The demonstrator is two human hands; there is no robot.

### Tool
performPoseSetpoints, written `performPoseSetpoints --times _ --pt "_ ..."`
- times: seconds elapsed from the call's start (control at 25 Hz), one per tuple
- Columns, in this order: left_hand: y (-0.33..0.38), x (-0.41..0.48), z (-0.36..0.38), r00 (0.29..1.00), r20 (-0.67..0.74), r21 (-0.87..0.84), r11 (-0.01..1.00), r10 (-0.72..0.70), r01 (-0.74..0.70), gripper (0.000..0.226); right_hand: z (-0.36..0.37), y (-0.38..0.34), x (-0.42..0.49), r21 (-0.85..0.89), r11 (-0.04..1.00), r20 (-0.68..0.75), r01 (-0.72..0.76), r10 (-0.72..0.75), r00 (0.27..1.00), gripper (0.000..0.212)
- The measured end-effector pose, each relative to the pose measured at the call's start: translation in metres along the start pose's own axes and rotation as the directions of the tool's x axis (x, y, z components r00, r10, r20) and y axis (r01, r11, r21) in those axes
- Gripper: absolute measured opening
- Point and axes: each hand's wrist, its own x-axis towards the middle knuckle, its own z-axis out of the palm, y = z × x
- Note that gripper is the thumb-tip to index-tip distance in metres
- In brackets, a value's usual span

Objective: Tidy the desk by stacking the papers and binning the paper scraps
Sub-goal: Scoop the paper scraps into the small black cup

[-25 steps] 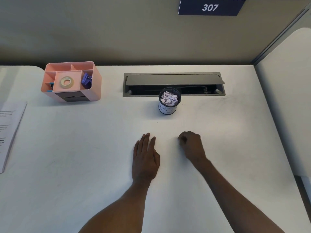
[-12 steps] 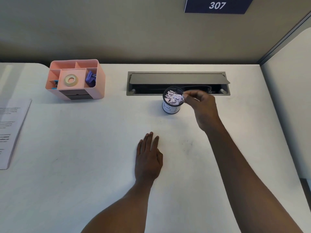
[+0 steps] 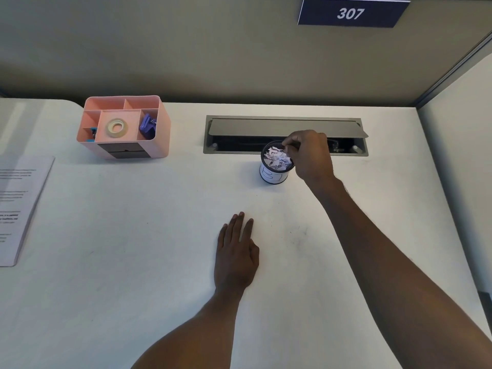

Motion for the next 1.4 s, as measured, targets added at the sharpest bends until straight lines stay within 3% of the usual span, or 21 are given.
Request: performPoseSetpoints --times 0.08,0.24,0.36,0.44,0.52,0.6,0.68,0.8,0.96,1.28,1.4 --pt "0.000 0.000 0.000 1.000 -0.004 -0.001 1.000 -0.001 0.001 0.054 0.002 -0.002 -0.003 -0.056 0.996 -0.075 0.067 -0.071 0.995 0.016" --pt "0.000 0.000 -0.001 1.000 -0.010 -0.009 1.000 0.001 -0.001 0.054 0.004 -0.006 -0.007 -0.144 0.983 0.081 0.111 -0.100 0.992 0.019" --pt "0.000 0.000 -0.001 1.000 -0.010 -0.012 1.000 0.007 -0.007 0.054 0.003 -0.009 -0.014 -0.135 0.982 0.028 0.133 -0.131 0.991 0.021" --pt "0.000 0.000 0.000 1.000 -0.016 -0.017 1.000 0.005 -0.005 0.053 -0.001 -0.005 -0.021 -0.038 0.993 0.064 0.114 -0.112 0.992 0.029" --pt "0.000 0.000 0.000 1.000 -0.018 -0.027 1.000 0.001 -0.001 0.053 -0.007 0.011 -0.038 0.080 0.994 0.018 0.068 -0.070 0.997 0.021" --pt "0.000 0.000 0.000 1.000 -0.024 -0.032 0.999 0.003 -0.004 0.053 -0.008 0.036 -0.069 0.156 0.987 -0.083 -0.037 0.050 0.995 0.009" --pt "0.000 0.001 0.001 0.999 -0.033 -0.031 0.999 0.011 -0.012 0.054 0.000 0.063 -0.109 0.172 0.974 -0.084 -0.146 0.162 0.983 0.012" --pt "0.000 0.000 0.002 0.999 -0.039 -0.028 0.999 0.017 -0.019 0.054 0.019 0.095 -0.162 0.131 0.960 0.026 -0.245 0.244 0.969 0.014" --pt "0.000 0.001 0.002 0.999 -0.047 -0.018 0.999 0.026 -0.027 0.054 0.041 0.099 -0.199 0.104 0.975 0.131 -0.194 0.180 0.975 0.015" --pt "0.001 0.001 0.002 0.998 -0.056 -0.017 0.999 0.026 -0.027 0.053 0.059 0.083 -0.199 -0.018 0.981 0.065 -0.193 0.194 0.979 0.004" --pt "0.001 0.001 0.001 0.999 -0.046 -0.009 1.000 0.022 -0.022 0.053 0.061 0.080 -0.198 -0.083 0.978 0.052 -0.189 0.194 0.980 0.010"
